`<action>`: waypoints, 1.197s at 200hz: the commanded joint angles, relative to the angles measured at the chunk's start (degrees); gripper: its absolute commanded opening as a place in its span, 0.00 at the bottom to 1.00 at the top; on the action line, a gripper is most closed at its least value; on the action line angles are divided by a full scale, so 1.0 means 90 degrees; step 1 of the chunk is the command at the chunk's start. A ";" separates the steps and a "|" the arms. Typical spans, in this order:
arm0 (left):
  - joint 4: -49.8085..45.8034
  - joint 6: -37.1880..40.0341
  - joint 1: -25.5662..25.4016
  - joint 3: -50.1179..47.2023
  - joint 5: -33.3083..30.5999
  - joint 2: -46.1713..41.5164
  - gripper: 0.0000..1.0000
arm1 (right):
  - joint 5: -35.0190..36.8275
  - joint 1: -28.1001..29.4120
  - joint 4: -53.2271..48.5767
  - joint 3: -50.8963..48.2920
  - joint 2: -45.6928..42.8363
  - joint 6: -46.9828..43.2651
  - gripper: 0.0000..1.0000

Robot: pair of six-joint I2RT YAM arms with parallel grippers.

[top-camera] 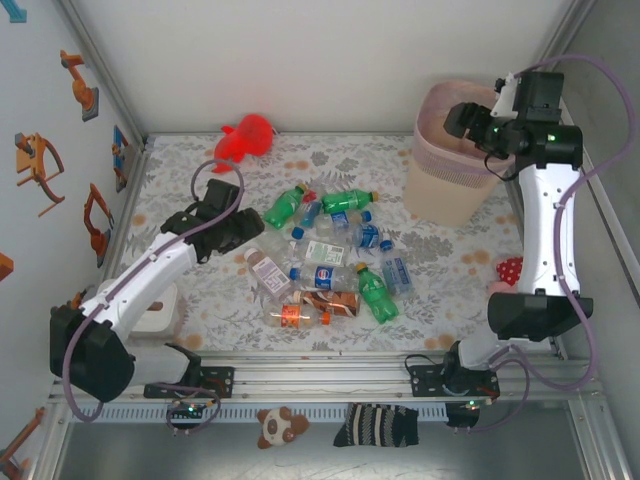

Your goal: Put the plastic bottles in the bin

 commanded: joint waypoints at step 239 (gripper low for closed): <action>0.0713 -0.0156 0.1153 -0.0450 0.1774 0.2273 0.51 | 0.0077 0.0208 0.0199 -0.0366 -0.0297 -0.0011 0.79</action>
